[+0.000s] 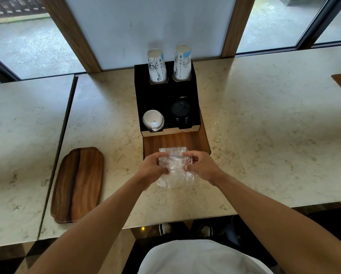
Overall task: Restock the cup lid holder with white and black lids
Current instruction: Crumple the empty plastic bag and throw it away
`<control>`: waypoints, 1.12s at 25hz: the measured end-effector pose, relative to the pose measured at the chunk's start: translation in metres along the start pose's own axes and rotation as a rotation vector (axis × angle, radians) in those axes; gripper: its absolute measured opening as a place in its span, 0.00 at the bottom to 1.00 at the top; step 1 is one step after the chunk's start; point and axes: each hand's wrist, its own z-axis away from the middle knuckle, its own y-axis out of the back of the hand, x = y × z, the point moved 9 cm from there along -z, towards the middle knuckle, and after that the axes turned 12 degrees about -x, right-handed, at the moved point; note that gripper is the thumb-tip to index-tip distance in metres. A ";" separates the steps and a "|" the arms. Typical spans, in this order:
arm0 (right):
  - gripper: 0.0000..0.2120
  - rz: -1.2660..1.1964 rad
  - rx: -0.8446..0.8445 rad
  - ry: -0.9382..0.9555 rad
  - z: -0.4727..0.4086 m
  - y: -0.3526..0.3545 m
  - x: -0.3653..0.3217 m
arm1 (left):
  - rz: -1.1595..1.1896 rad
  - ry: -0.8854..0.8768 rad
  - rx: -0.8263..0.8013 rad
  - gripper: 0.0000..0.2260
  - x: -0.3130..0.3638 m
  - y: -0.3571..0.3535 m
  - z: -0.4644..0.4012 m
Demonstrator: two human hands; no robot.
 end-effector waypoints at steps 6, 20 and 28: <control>0.27 0.142 0.048 0.040 -0.003 0.004 -0.013 | 0.088 0.007 -0.035 0.32 0.002 0.005 -0.002; 0.10 0.672 0.198 0.095 -0.019 0.006 -0.025 | -0.731 -0.167 0.270 0.07 0.037 0.013 0.000; 0.04 0.533 0.086 0.083 -0.013 0.010 -0.017 | -0.649 -0.145 0.188 0.05 0.023 0.018 -0.005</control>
